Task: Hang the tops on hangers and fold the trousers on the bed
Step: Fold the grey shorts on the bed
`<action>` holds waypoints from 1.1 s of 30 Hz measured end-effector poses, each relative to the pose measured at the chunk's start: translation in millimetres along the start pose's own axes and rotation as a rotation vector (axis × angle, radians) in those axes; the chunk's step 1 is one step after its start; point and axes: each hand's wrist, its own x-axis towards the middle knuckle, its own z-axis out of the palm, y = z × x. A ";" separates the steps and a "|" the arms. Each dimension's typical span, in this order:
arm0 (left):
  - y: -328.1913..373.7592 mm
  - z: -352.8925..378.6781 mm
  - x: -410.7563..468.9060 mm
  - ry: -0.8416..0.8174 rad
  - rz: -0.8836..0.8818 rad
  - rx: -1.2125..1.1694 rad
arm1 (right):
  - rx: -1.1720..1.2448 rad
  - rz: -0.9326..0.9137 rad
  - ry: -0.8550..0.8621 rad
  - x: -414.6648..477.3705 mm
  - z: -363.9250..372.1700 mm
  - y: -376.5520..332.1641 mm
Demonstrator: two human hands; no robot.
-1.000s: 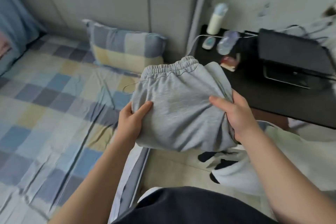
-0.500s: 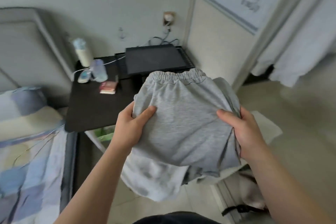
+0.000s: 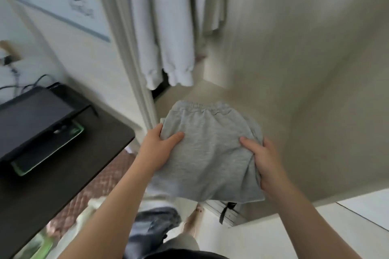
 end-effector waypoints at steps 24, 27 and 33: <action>-47.8 288.6 367.3 -0.631 0.050 0.271 | -0.128 0.104 0.685 311.8 -118.8 45.2; -46.0 330.6 396.0 -0.640 0.072 0.272 | -0.209 0.093 0.752 349.9 -148.5 47.7; -72.7 394.4 425.4 -0.493 0.146 0.669 | -0.815 0.311 0.862 403.7 -192.5 72.8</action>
